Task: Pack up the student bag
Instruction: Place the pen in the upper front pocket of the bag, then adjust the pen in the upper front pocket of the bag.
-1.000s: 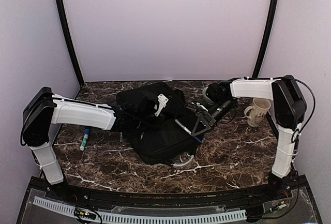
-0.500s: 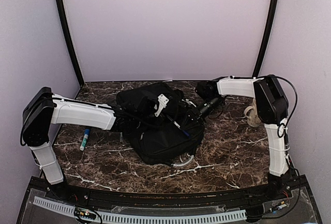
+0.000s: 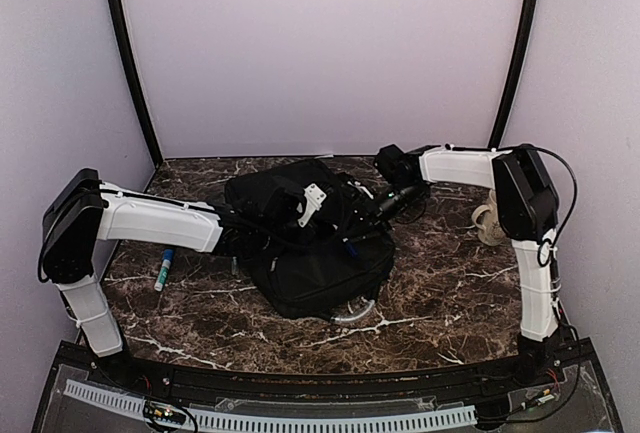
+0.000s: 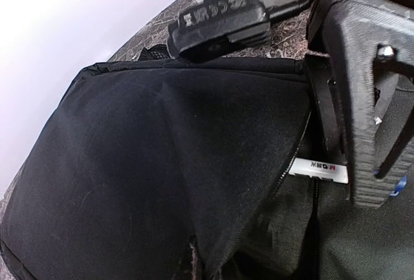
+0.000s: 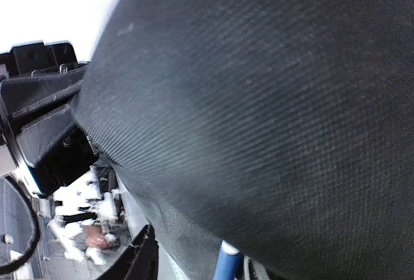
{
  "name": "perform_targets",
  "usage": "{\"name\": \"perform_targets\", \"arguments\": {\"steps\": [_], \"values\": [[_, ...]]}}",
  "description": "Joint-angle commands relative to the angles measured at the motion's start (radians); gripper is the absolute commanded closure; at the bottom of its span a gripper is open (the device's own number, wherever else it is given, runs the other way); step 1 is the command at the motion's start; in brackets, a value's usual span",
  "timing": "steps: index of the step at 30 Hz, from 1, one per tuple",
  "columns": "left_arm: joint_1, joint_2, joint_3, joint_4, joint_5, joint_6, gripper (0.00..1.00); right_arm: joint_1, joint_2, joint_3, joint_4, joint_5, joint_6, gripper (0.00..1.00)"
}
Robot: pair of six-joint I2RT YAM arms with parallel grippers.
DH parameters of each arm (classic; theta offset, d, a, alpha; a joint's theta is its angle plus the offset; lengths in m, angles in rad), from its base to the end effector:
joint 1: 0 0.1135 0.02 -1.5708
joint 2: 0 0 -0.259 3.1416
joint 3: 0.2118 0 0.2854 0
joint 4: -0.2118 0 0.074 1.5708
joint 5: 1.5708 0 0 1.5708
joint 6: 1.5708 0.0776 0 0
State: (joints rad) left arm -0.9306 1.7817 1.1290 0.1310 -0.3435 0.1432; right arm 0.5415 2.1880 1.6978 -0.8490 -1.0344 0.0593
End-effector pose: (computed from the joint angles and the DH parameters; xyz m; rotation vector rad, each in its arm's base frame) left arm 0.2956 -0.3532 0.1717 0.8723 1.8680 -0.1267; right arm 0.3687 0.2996 0.1357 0.7970 -2.5127 -1.5198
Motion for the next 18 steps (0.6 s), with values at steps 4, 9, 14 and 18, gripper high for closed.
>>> {"name": "perform_targets", "arguments": {"steps": [4, 9, 14, 18], "values": [[-0.016, -0.091, -0.023, 0.061, 0.039, 0.021, 0.98, -0.002, -0.155, -0.046, -0.052, 0.266, -0.135, 0.46], [-0.016, -0.102, -0.047, 0.079, 0.039, 0.016, 0.98, -0.002, -0.239, -0.116, -0.069, 0.331, -0.264, 0.49], [-0.016, -0.105, -0.058, 0.090, 0.045, 0.015, 0.98, 0.002, -0.305, -0.197, -0.046, 0.355, -0.411, 0.72], [-0.016, -0.108, -0.060, 0.090, 0.046, 0.015, 0.98, 0.013, -0.335, -0.235, -0.038, 0.300, -0.471, 0.89]]}}
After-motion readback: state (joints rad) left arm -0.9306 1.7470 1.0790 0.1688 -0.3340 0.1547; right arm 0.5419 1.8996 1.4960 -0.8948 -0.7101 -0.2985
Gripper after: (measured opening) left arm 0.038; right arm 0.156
